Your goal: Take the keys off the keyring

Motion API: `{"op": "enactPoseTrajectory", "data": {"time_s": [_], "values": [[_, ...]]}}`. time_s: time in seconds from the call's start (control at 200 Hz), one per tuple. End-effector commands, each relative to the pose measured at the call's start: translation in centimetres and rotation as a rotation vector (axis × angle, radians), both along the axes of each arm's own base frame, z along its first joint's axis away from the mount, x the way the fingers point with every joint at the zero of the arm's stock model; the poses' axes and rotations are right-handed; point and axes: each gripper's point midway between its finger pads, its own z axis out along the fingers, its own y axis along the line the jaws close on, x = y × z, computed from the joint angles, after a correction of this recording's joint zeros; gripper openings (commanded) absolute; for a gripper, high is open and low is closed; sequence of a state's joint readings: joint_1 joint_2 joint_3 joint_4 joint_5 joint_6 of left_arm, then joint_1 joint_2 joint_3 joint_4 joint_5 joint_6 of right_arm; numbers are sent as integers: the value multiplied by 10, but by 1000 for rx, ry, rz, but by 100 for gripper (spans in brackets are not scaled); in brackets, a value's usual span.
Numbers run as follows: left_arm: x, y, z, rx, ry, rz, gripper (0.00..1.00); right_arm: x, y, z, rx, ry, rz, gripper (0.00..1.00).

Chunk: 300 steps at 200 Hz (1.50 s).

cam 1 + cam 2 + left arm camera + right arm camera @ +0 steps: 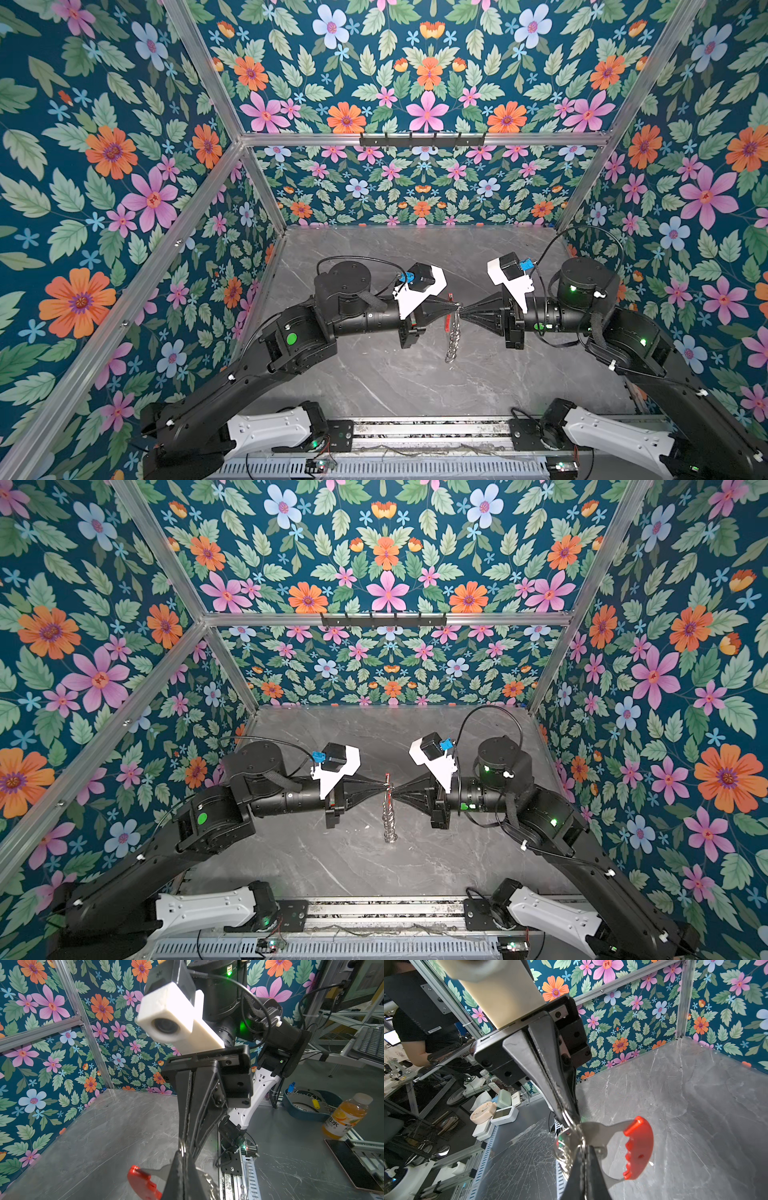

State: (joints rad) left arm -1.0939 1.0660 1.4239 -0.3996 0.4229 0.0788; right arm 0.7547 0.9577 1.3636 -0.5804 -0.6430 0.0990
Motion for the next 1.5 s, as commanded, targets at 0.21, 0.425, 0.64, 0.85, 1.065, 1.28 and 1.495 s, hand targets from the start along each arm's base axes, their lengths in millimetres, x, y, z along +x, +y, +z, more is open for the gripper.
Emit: {"op": "enactPoseTrajectory", "data": {"time_s": [0.21, 0.425, 0.64, 0.85, 1.065, 1.28, 1.495], "values": [[-2, -2, 25, -75, -20, -19, 0, 3, -4, -11, -74, -5, -30, 0], [-6, 1, 20, -40, -31, -29, 0, -5, -15, 3, -45, -37, -52, 31], [-15, 3, 10, 3, -44, -80, 0, -9, -23, 25, 40, -58, -84, 39], [-19, 2, 1, 30, -40, -111, 0, -13, -13, 43, 125, -36, -32, 41], [-19, 3, 2, 26, -39, -104, 0, -20, 2, 43, 136, 26, 81, 39], [-17, 3, 2, 21, -35, -94, 0, -21, 6, 39, 130, 54, 103, 28], [-16, 3, 3, 14, -31, -90, 0, -20, 7, 35, 117, 64, 102, 24]]}}
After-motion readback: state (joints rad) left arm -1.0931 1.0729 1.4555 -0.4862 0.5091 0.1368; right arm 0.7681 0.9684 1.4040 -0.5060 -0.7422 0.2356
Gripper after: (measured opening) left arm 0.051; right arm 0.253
